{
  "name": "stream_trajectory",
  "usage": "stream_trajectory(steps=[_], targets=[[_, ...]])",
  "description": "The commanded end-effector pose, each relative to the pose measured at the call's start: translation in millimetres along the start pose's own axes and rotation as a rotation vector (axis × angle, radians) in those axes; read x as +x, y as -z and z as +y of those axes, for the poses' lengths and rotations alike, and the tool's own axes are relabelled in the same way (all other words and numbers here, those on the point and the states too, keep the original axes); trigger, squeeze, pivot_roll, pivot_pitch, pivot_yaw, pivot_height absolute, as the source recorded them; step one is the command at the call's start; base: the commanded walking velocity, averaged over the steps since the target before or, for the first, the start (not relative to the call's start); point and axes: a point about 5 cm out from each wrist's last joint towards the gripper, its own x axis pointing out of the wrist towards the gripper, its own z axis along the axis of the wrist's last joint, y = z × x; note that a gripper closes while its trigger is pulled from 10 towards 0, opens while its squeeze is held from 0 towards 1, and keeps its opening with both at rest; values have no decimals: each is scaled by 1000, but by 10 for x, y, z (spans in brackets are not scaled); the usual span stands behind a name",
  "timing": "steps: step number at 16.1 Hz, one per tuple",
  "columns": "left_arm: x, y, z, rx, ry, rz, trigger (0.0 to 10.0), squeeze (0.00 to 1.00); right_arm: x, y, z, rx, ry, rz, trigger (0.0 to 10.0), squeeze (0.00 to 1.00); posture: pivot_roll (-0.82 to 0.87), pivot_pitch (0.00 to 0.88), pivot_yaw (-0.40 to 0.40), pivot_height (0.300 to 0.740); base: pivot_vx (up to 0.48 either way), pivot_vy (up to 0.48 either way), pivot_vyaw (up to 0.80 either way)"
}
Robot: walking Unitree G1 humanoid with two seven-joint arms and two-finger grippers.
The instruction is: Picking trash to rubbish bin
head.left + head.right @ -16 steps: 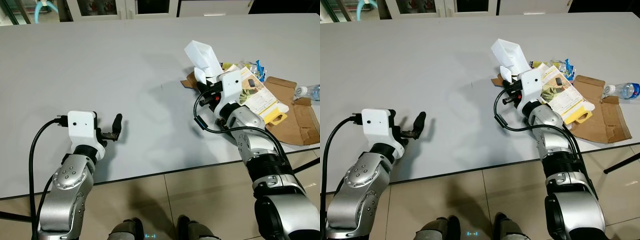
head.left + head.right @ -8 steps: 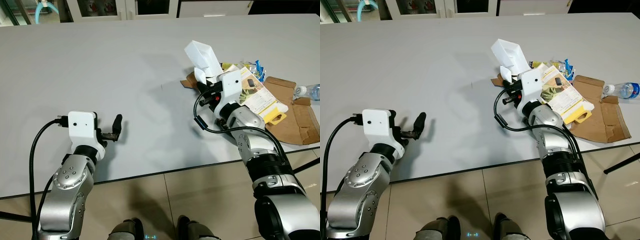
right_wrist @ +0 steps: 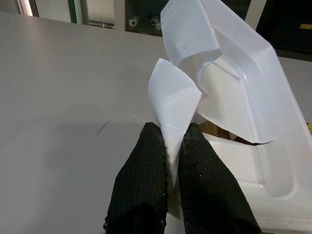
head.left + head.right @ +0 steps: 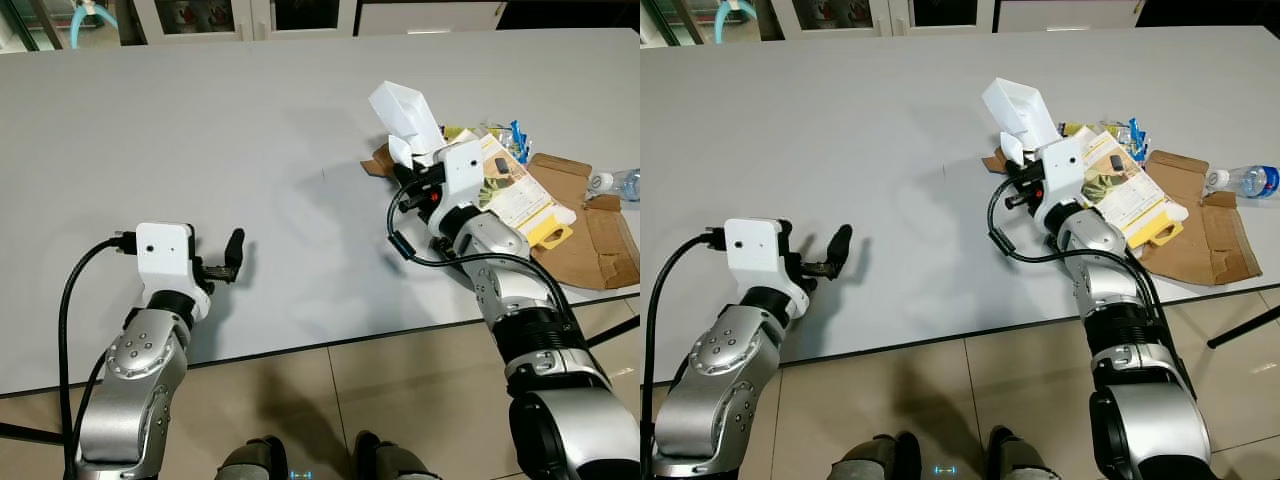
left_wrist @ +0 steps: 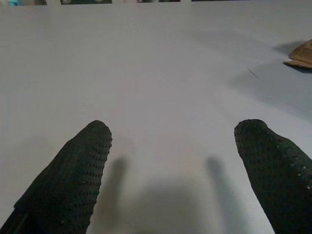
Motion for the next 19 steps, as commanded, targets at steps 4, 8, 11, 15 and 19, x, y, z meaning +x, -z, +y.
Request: stream_trajectory(steps=[4, 8, 11, 15, 19], targets=[[-10, 23, -6, 4, -7, 7, 10000, 0, 6, -81, -38, 5, 18, -24, 10000, 0, -10, 168, 12, 740, 0, 0, 0], [-10, 23, -6, 4, -7, 7, 10000, 0, 6, -81, -38, 5, 18, -24, 10000, 0, -10, 168, 12, 740, 0, 0, 0], [-10, 23, -6, 4, -7, 7, 10000, 0, 6, -81, -38, 5, 18, -24, 10000, 0, -10, 168, 12, 740, 0, 0, 0], [136, 4, -203, -20, 32, -16, 10000, 0, -111, -132, -48, -17, 56, -46, 10000, 0, -39, 150, 32, 740, 0, 0, 0], [146, 3, -223, -21, 30, -16, 10000, 0, -117, -167, -45, -20, 56, -57, 10000, 0, -40, 152, 31, 740, 0, 0, 0]])
